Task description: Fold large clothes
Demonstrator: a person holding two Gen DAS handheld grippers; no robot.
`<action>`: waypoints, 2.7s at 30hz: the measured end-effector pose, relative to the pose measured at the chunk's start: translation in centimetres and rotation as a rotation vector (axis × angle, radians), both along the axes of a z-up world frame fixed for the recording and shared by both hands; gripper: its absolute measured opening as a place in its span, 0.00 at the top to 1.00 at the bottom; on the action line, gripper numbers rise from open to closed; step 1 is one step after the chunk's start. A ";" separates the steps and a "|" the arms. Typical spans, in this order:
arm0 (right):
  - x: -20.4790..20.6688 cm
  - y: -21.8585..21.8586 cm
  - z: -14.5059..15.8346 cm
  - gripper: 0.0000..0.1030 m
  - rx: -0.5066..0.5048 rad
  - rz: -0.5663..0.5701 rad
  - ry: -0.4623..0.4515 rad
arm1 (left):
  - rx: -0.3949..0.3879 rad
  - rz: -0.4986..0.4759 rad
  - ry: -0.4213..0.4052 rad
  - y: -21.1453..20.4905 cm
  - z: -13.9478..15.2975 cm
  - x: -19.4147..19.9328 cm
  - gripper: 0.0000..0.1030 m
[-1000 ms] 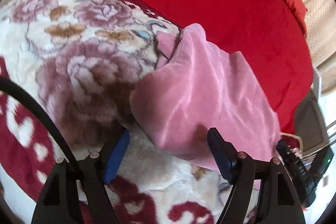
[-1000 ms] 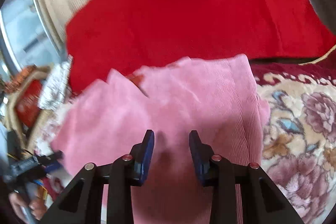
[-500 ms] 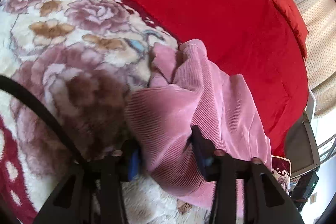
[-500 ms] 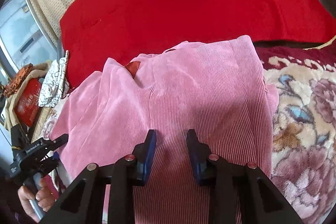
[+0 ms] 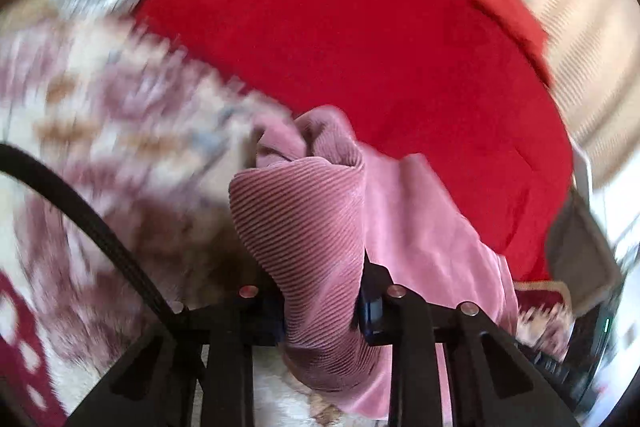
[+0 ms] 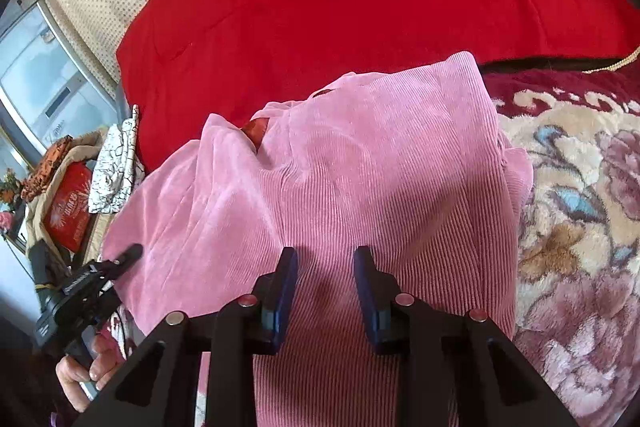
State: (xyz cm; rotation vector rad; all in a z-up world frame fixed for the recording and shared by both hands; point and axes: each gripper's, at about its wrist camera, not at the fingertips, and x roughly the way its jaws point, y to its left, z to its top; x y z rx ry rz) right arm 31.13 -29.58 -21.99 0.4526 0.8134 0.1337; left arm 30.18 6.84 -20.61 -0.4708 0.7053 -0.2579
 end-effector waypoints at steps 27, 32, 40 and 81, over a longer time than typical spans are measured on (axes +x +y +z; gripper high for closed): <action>8.4 3.2 3.9 0.17 0.338 0.251 -0.001 | 0.427 -0.454 -0.223 -13.5 0.5 -4.5 0.75; 10.7 5.9 2.2 0.71 0.268 0.254 0.073 | 0.397 -0.448 -0.214 -12.9 0.7 -4.0 0.74; 6.8 3.3 6.6 0.81 0.163 0.168 -0.129 | 0.283 -0.516 -0.369 -15.1 4.9 -6.6 0.74; -0.6 -14.1 1.4 0.88 0.161 -0.212 -0.110 | 0.330 -0.778 -0.245 -26.1 -0.2 -2.5 1.00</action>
